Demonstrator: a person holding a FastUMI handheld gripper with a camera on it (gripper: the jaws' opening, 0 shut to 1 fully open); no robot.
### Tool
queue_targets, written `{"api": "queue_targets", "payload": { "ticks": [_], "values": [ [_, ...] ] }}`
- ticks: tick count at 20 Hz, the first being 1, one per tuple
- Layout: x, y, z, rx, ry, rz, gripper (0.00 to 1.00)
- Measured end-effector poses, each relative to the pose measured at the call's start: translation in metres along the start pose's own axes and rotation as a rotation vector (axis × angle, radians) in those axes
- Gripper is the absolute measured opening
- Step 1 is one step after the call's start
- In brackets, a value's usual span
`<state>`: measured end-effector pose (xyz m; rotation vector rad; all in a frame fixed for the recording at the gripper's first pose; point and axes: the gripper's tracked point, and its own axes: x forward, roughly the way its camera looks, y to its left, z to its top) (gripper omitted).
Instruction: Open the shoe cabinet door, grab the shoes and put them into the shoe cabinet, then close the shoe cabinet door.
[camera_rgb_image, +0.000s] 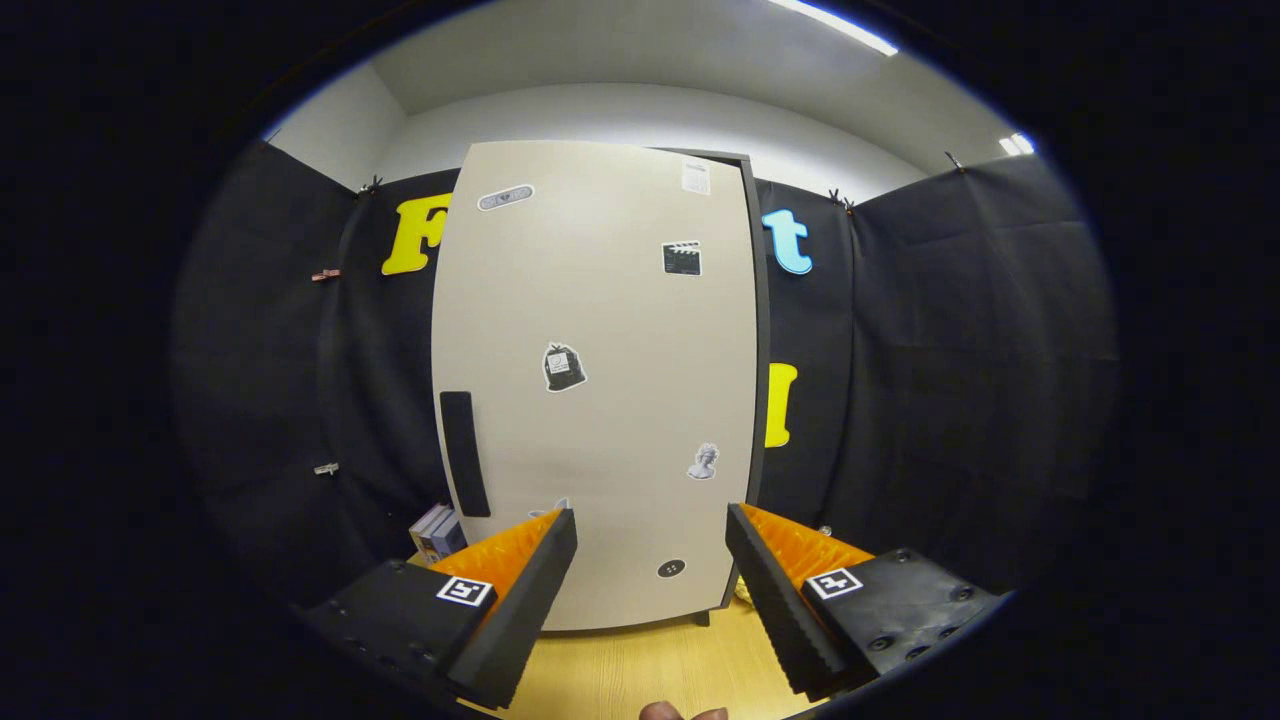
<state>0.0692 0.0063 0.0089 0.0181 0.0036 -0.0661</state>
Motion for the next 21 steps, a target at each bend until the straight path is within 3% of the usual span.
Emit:
{"api": "queue_targets", "payload": {
  "ticks": [21],
  "values": [
    [0.0031, -0.0005, -0.0019, -0.023, 0.011, 0.009, 0.98]
  ]
}}
